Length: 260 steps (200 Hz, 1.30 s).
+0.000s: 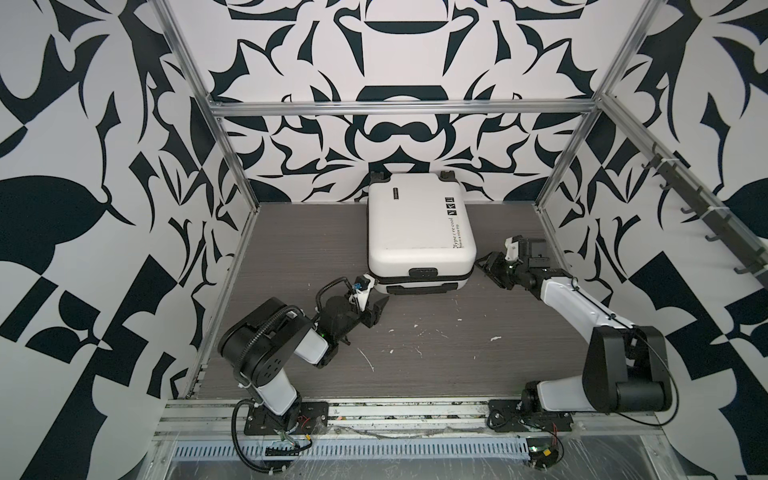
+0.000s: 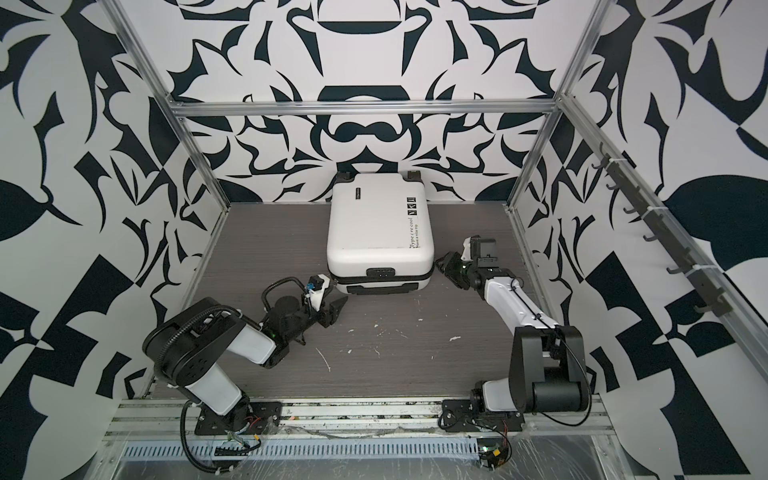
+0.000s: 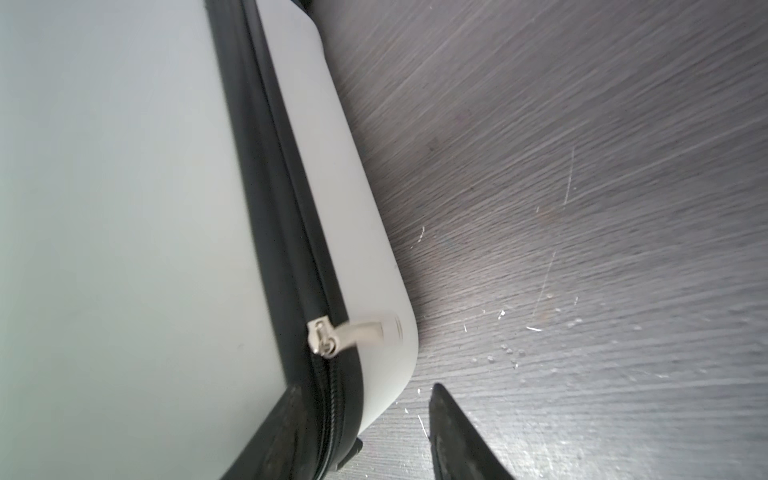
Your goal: Pack the luggage
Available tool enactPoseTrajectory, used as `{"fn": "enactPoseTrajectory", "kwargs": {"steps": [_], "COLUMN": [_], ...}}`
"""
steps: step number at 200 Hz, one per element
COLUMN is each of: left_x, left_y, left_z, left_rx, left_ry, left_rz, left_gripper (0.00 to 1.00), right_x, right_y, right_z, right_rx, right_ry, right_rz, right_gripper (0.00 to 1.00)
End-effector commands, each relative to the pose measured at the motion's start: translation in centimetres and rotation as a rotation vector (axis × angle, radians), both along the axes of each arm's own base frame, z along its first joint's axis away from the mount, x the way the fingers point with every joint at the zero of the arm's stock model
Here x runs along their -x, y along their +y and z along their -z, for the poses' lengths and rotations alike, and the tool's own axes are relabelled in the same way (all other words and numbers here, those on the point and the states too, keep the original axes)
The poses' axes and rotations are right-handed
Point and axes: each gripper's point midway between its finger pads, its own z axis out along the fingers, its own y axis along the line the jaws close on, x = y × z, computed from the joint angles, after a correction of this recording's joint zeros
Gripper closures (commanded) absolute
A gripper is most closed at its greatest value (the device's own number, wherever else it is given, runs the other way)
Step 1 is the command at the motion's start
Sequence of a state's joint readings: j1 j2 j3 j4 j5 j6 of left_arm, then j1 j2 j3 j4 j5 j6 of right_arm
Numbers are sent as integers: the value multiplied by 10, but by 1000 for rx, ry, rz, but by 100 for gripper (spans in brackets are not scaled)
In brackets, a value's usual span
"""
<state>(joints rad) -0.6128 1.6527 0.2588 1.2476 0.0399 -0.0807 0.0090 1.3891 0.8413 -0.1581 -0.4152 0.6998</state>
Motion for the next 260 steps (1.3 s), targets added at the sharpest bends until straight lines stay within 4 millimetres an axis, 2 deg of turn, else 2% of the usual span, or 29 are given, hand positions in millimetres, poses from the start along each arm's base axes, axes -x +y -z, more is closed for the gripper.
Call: {"fn": "enactPoseTrajectory", "kwargs": {"steps": [1,45,92,139,195,260], "left_x": [-5,-12,-21,-29,-33,-25], "left_y": [11,9,5,2,-3,-10], "left_z": [-7,-14,-19,-19,-18,-24], "left_rx": [-17,-47,-45,-40,-26,8], "left_ry": [-26,-38,-49,-46,-47,-49], "left_rz": [-47,-31,-12,-10,10,60], "left_gripper": [37,47,50,58,73,91], "right_x": [5,10,12,13,13,13], "right_y": [3,4,3,4,4,4], "right_z": [-8,-6,-7,-6,-5,-6], "right_rx": [13,8,6,4,1,-2], "right_ry": [-29,-26,-29,-27,-23,-23], "right_rz": [-26,-28,-27,-27,-24,-23], "right_gripper": [49,49,49,49,50,50]}}
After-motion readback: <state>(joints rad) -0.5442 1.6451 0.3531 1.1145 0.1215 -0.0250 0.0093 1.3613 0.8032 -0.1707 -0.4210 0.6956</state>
